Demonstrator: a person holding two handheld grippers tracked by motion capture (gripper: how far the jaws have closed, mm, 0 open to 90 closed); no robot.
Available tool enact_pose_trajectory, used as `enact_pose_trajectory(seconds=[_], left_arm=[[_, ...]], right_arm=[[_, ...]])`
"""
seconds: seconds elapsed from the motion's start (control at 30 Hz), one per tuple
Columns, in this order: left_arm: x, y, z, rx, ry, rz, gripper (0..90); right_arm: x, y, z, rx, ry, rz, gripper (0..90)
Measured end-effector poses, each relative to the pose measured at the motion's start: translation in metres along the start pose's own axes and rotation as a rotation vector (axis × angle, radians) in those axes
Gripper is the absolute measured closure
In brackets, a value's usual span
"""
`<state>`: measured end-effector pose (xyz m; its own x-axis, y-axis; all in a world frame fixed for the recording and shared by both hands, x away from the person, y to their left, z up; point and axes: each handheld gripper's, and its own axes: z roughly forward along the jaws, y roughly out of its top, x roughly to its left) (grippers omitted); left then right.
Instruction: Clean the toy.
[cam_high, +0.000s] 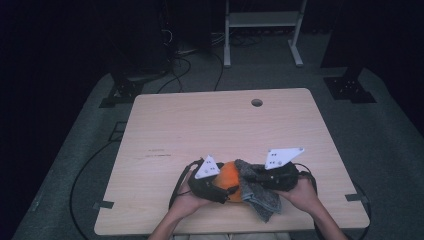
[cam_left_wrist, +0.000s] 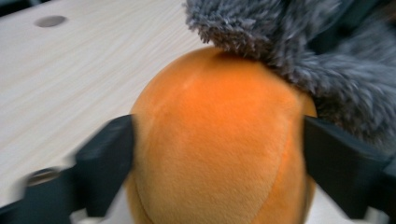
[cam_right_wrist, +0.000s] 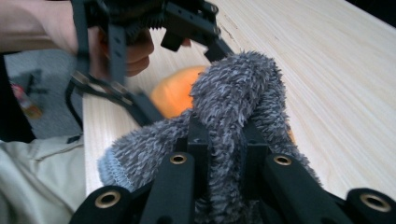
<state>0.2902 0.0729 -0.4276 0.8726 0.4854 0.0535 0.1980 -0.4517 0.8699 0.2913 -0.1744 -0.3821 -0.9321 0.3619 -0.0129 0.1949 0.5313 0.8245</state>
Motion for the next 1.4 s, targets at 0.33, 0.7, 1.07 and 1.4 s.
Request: enact_pose_trajectory(seconds=[0.33,0.7,1.07,1.4], left_arm=[[0.011,-0.004,-0.006,-0.079,-0.013,-0.078,16.8],[0.019,-0.007,-0.008,-0.037,-0.064,-0.155,9.4],[0.013,-0.013,-0.008,-0.052,0.061,-0.006,27.6],[0.015,-0.022,-0.013,-0.029,0.009,0.012,28.4]], right_arm=[[0.001,0.002,0.012,-0.033,-0.008,0.003,78.6],[-0.014,-0.023,-0.003,-0.005,-0.033,0.091,78.5],[-0.011,-0.012,0.013,-0.03,-0.017,0.062,78.4],[-0.011,-0.014,0.006,-0.053,-0.017,0.083,78.2]])
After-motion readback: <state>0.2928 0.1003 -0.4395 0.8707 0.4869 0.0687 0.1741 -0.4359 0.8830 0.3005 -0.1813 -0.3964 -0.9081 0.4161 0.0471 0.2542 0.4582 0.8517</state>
